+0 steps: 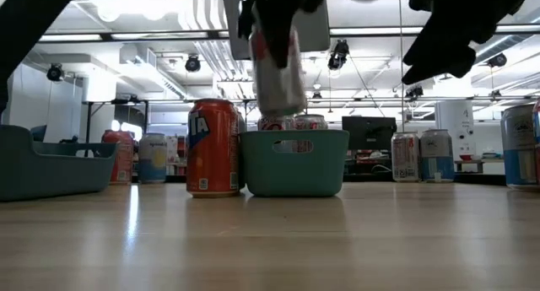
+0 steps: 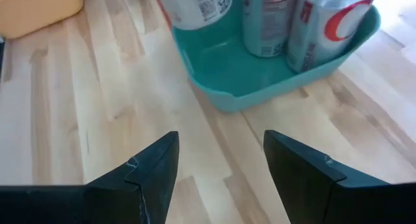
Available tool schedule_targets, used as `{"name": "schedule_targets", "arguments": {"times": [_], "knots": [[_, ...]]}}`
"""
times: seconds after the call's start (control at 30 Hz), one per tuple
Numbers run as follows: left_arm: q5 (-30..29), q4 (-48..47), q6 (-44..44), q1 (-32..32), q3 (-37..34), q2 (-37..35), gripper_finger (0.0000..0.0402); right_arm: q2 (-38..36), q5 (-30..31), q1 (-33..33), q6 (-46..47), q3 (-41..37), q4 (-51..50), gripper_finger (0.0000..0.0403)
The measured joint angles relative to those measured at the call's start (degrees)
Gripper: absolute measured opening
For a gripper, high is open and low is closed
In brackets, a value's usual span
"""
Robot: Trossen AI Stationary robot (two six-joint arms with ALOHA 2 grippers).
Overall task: Sort soda cans
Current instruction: Put the left red-silver soda can into the light green bin
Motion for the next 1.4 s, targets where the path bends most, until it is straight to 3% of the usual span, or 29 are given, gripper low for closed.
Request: {"name": "schedule_targets", "arguments": {"times": [0.63,1.07,1.27,1.4], "knots": [[0.56,1.89,-3.29,1.07,-0.82,3.23,0.0292,0.88,1.57,1.18,-1.23,0.0,-0.77,0.0221],[-0.54,2.21,-2.36,1.23,-0.84,6.1,0.0293,7.57,1.46,1.18,0.2,0.0,-0.36,0.0221],[-1.43,2.21,-2.32,1.27,-0.82,6.09,0.0341,7.69,1.46,1.18,0.28,0.0,-0.1,0.0221],[-1.52,2.23,-2.32,1.27,-0.82,5.97,0.0348,7.59,1.46,1.18,0.16,0.0,0.9,0.0221]]}}
